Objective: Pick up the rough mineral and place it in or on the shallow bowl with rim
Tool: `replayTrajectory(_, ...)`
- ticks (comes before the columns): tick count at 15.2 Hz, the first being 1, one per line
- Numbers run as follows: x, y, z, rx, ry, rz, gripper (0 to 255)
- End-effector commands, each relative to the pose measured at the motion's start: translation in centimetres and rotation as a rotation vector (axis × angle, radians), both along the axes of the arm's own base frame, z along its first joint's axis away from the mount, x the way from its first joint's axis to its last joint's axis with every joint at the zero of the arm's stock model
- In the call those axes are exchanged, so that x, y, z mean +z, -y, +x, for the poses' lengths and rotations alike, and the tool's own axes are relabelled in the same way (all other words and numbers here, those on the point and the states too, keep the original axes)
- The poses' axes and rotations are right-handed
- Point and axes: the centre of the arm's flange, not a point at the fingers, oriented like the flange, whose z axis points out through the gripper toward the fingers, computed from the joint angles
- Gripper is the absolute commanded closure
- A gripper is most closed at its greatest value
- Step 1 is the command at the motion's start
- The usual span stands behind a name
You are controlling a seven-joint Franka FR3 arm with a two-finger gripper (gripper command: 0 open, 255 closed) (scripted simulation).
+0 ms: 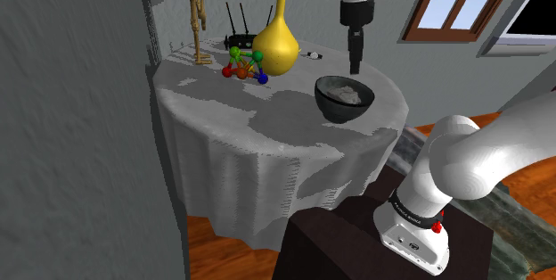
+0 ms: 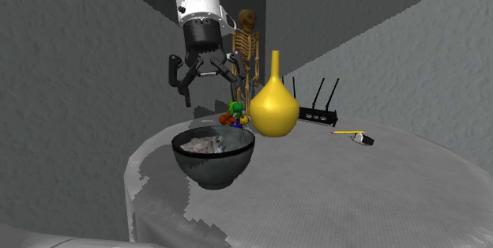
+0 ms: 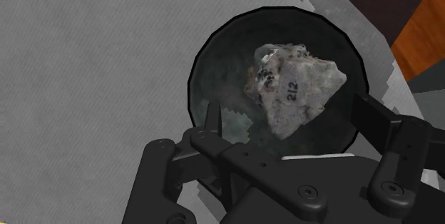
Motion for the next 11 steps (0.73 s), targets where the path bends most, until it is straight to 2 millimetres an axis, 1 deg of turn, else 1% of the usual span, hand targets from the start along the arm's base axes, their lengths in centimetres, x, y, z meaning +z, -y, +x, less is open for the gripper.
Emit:
replayTrajectory(1,1.9,-0.5,0.3,0.0,0.0,0.0,0)
replayTrajectory(3,4.2,-1.0,0.8,0.0,0.0,0.0,0)
replayTrajectory(11,4.2,-1.0,0.8,0.0,0.0,0.0,0)
